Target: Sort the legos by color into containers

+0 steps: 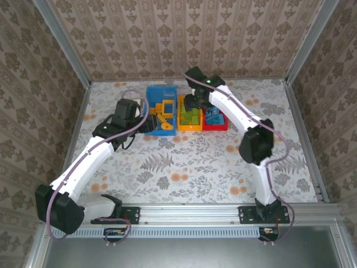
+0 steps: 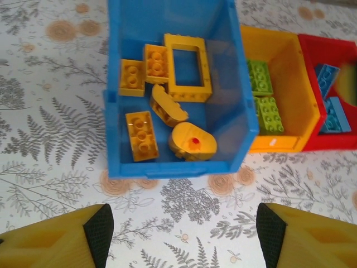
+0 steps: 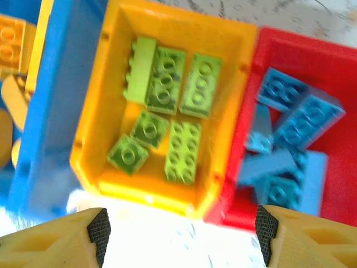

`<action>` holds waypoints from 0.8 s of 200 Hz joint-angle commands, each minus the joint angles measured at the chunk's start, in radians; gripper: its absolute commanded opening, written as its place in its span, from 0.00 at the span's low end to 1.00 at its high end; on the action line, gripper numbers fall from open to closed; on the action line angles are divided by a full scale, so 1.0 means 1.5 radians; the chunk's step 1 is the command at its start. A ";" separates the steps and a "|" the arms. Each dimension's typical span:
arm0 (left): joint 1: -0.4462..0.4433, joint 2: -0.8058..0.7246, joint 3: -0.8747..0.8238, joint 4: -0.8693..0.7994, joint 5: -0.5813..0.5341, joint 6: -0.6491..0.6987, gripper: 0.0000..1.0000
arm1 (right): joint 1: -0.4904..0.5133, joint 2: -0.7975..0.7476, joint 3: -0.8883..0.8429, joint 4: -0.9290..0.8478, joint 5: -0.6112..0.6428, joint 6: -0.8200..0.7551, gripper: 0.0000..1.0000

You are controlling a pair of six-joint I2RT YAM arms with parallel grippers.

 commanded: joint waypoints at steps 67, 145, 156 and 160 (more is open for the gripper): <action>0.159 -0.112 -0.142 0.022 -0.005 -0.025 1.00 | -0.059 -0.609 -0.727 0.271 0.011 0.031 1.00; 0.147 -0.178 -0.318 0.181 -0.395 0.140 1.00 | -0.143 -0.836 -1.075 0.620 0.345 -0.039 1.00; 0.147 -0.196 -0.367 0.246 -0.435 0.203 1.00 | -0.155 -0.833 -1.123 0.701 0.347 -0.083 0.99; 0.149 -0.198 -0.386 0.267 -0.448 0.221 1.00 | -0.157 -0.829 -1.143 0.735 0.345 -0.099 0.99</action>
